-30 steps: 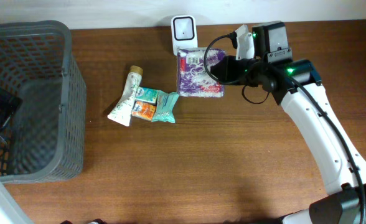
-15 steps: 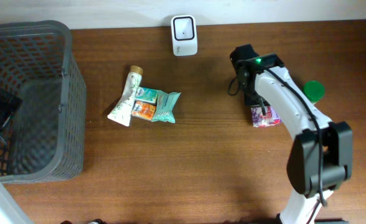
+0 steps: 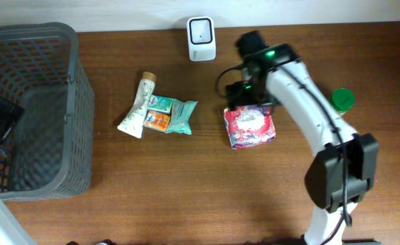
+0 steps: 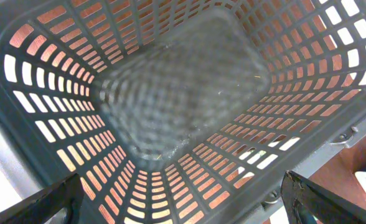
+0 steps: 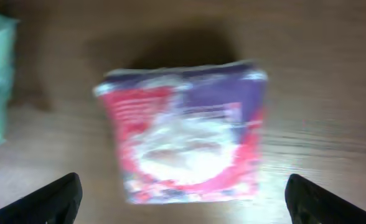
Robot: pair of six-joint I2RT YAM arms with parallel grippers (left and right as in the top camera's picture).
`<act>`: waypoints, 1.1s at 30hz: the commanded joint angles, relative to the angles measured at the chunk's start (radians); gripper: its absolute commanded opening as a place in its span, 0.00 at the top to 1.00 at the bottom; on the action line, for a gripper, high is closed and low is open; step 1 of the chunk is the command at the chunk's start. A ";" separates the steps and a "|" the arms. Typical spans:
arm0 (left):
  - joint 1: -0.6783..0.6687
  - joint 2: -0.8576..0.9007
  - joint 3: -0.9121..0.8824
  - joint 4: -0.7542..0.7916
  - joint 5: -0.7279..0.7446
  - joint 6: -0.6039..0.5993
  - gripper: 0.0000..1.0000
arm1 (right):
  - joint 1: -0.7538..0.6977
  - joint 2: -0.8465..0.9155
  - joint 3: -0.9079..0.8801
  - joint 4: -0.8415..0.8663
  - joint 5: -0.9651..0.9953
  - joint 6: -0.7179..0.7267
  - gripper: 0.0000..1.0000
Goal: Scan the item barcode
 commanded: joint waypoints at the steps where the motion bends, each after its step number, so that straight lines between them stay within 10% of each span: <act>1: 0.006 0.001 0.002 -0.002 0.000 -0.003 0.01 | -0.181 0.006 -0.002 -0.070 -0.160 -0.276 0.14; 7: 0.006 0.001 0.002 -0.002 0.000 -0.003 0.01 | -0.367 0.006 -0.349 0.170 -0.596 -0.447 0.18; 13: 0.006 0.001 0.002 -0.002 0.000 -0.003 0.01 | -0.353 0.006 -0.586 0.433 -0.681 -0.260 0.41; 14: 0.006 0.001 0.002 -0.002 0.000 -0.003 0.01 | -0.353 0.006 -0.586 0.437 -0.747 -0.260 0.55; 15: 0.006 0.001 0.002 -0.002 0.000 -0.003 0.01 | -0.350 0.005 -0.586 0.447 -0.818 -0.259 0.96; 20: 0.006 0.001 0.002 -0.002 0.000 -0.003 0.01 | -0.300 0.005 -0.439 0.621 -0.935 0.043 0.96; 25: 0.006 0.001 0.002 -0.001 0.000 -0.003 0.01 | -0.208 0.006 -0.389 1.382 -0.663 0.695 0.96; 33: 0.006 0.001 0.002 -0.002 0.000 -0.003 0.01 | -0.053 0.228 -0.045 1.443 -0.373 0.813 0.96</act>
